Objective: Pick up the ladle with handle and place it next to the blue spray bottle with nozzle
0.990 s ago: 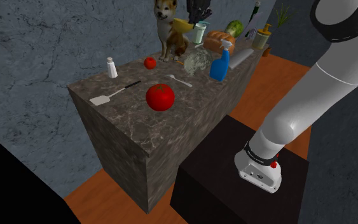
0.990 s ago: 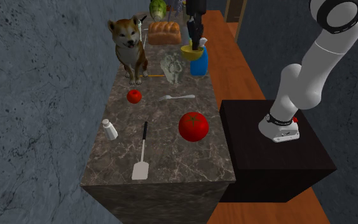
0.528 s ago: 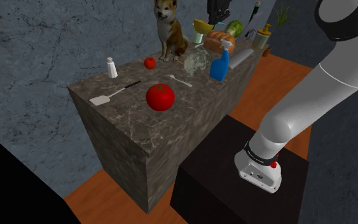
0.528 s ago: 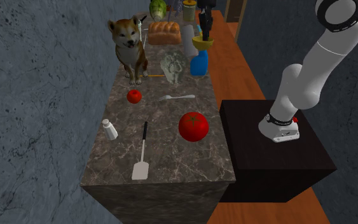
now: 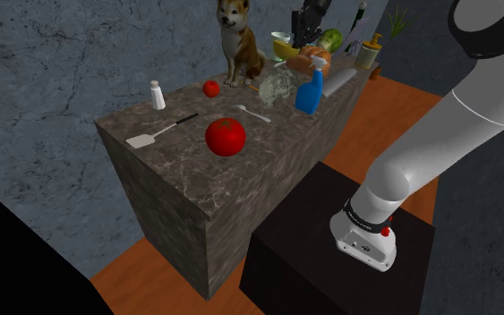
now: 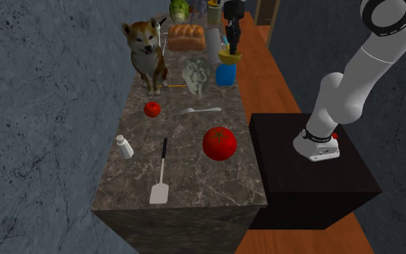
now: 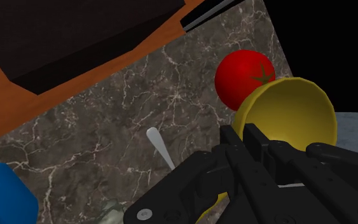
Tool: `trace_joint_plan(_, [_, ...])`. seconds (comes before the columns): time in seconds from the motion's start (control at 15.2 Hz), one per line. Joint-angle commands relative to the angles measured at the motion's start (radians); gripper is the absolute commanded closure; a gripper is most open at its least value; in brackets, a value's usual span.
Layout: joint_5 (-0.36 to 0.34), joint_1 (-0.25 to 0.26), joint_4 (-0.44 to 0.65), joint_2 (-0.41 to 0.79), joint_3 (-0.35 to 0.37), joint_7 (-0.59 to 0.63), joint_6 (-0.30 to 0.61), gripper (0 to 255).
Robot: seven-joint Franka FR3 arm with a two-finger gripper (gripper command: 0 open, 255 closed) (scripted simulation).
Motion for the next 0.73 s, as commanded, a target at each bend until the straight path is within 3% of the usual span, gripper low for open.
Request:
trace_joint_plan(0.0, [-0.003, -0.001, -0.031, -0.005, 0.001, -0.011, 0.025, 255])
trace_joint_plan(0.66, [-0.012, -0.002, -0.174, -0.017, 0.006, -0.058, 0.148, 255])
